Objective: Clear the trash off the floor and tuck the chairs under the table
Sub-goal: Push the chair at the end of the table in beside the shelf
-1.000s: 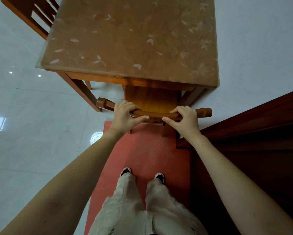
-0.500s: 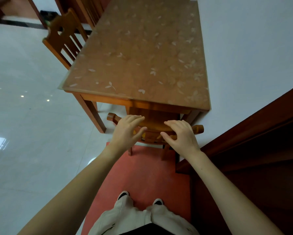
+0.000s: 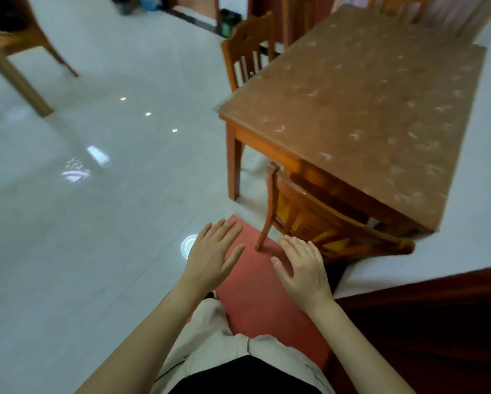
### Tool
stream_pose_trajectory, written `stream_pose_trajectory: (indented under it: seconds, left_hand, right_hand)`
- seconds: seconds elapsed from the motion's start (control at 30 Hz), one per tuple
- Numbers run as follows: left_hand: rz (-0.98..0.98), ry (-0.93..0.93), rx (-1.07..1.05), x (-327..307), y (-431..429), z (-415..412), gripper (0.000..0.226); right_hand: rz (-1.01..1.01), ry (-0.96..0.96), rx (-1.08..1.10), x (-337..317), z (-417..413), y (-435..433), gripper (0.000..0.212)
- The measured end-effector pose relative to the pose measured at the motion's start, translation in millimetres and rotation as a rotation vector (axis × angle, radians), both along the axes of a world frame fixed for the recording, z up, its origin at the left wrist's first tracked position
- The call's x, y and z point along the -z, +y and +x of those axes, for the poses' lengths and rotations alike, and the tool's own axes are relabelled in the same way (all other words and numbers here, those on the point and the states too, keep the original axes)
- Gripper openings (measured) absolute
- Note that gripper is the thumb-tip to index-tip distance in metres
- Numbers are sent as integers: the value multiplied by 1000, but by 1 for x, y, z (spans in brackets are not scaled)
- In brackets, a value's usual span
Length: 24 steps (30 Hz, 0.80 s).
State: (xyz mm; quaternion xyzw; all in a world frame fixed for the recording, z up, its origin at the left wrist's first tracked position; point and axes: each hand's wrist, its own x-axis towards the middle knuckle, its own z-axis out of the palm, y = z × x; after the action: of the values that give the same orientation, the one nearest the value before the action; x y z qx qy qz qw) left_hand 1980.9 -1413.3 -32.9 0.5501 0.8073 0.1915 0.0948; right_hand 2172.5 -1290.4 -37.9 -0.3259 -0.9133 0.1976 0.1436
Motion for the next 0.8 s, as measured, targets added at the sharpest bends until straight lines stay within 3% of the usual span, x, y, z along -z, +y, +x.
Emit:
stream_pose_trajectory:
  seconds: [0.37, 0.8]
  left_hand:
    - [44, -65, -417, -2, -137, -88, 53]
    - [43, -16, -589, -27, -263, -311, 58]
  right_hand:
    - [-58, 70, -223, -5, -133, -60, 55]
    - [-74, 73, -317, -17, -383, -152, 51]
